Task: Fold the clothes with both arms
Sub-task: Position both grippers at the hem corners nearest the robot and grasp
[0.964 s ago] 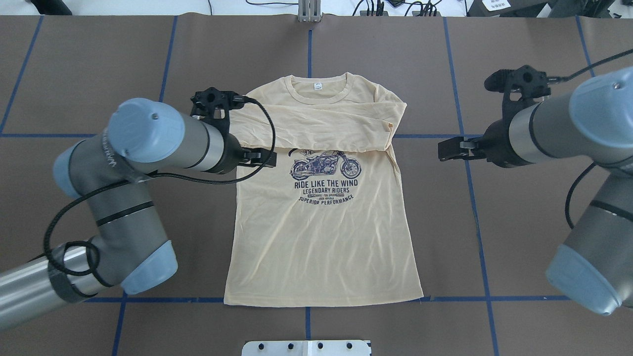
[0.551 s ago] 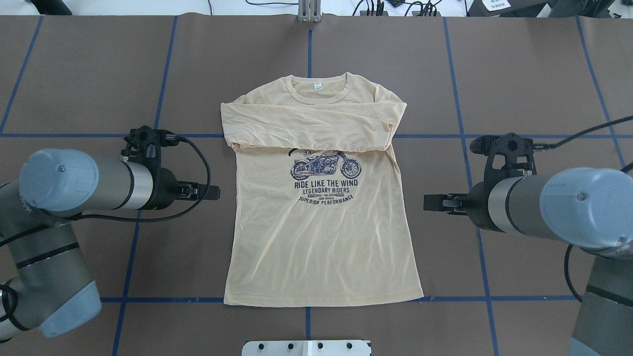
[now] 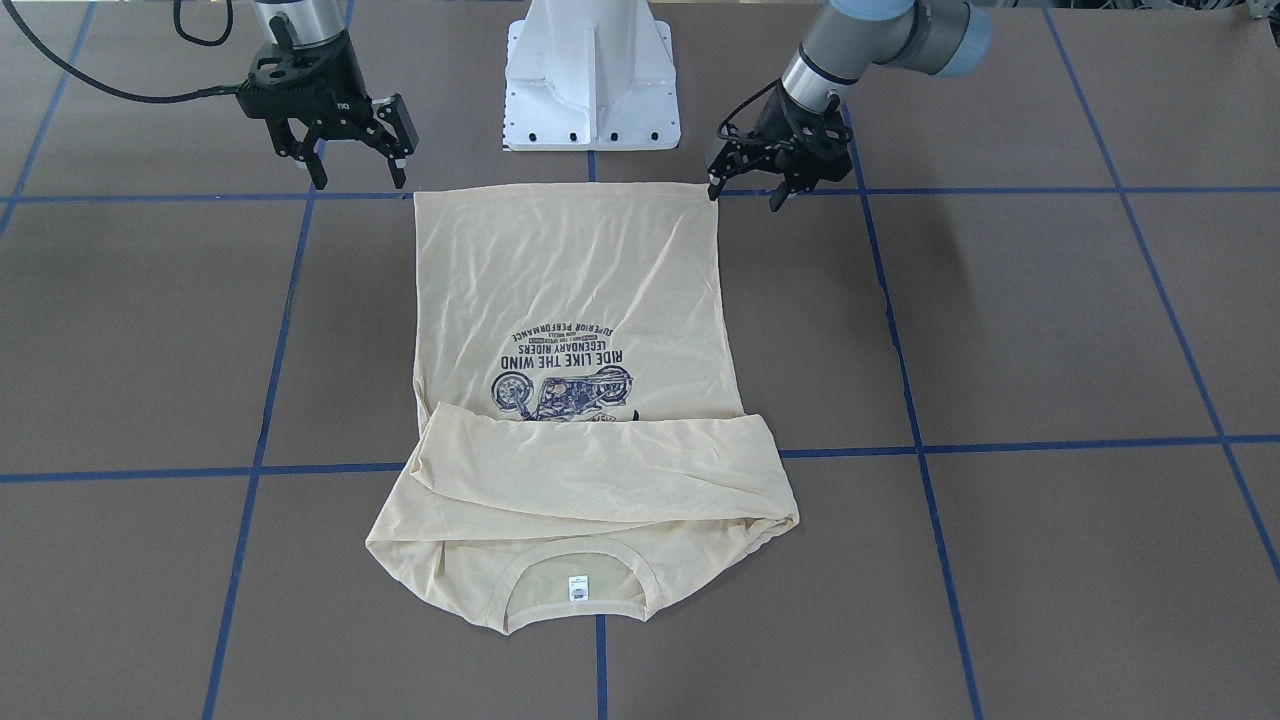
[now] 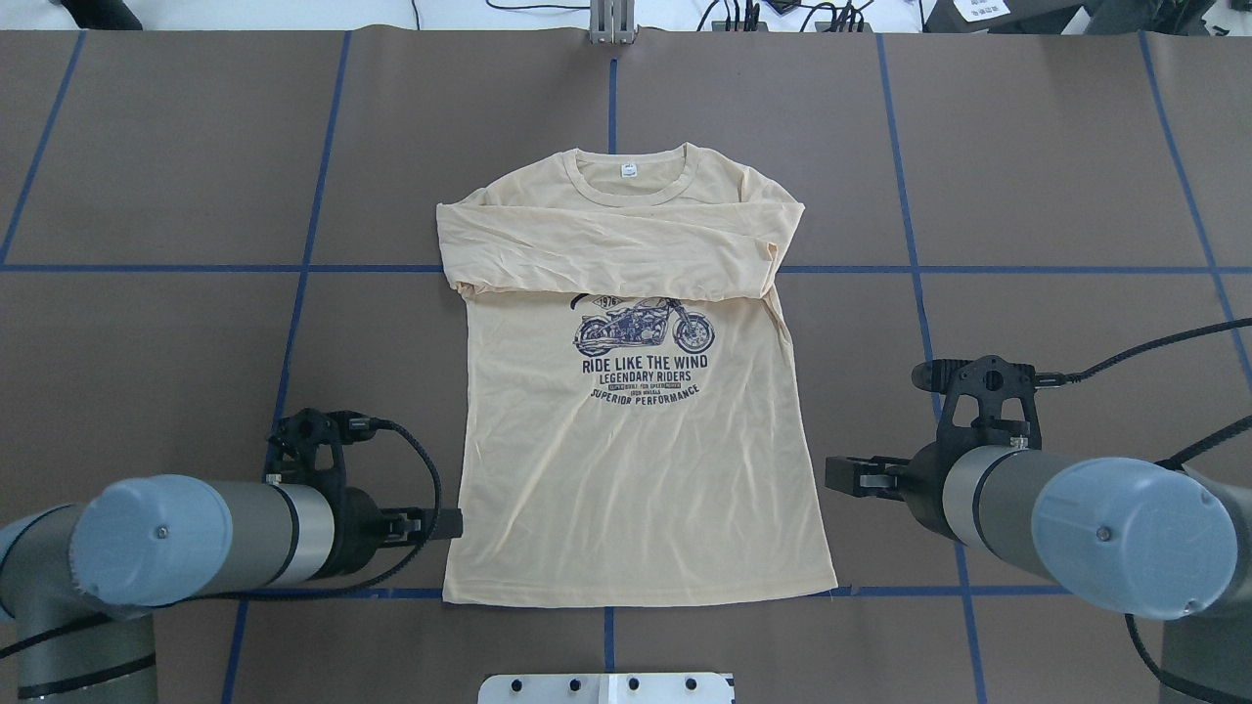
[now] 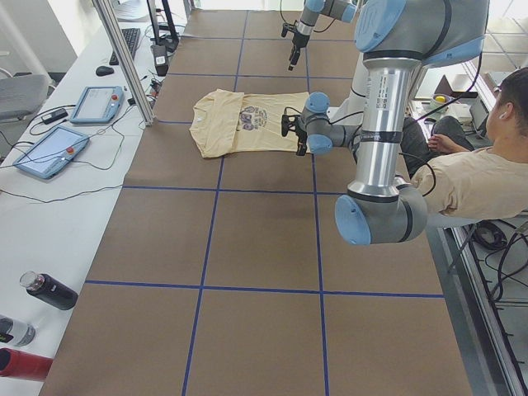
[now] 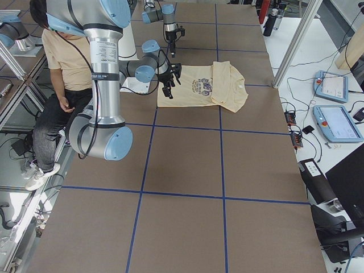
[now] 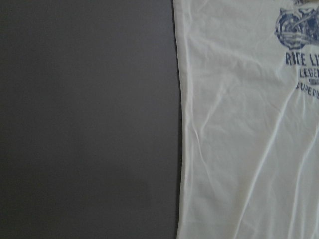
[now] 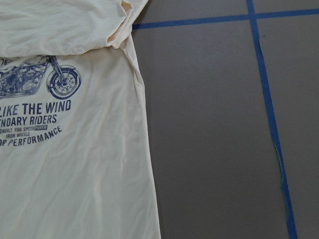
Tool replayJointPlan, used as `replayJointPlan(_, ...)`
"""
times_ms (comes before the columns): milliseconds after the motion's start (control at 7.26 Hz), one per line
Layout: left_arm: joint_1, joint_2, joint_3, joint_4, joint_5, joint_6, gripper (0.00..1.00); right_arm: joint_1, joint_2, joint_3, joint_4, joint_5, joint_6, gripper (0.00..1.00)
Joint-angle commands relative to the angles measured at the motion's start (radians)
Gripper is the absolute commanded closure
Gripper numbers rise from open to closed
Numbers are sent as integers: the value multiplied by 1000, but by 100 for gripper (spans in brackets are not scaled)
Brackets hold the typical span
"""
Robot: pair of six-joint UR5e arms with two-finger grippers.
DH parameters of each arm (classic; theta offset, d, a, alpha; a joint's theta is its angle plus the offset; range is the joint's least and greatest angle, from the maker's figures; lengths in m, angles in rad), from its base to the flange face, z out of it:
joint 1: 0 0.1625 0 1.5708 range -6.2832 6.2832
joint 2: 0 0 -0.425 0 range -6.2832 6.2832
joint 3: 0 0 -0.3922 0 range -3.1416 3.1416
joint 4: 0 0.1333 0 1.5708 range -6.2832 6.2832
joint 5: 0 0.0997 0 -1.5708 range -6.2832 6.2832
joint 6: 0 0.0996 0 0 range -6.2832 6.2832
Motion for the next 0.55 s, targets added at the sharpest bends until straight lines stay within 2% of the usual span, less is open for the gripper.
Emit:
replayJointPlan(0,88,-18,-2,53,40,-78,16,-17,-41,0,58,-3,0,0)
replayJointPlan(138,111,-44,8,85,40,-87,23,-24,-47,-1,81,-3,0,0)
replayJointPlan(413,118,-73,16,102,40,-91,25,-62,-120,-16,219,-35,5,0)
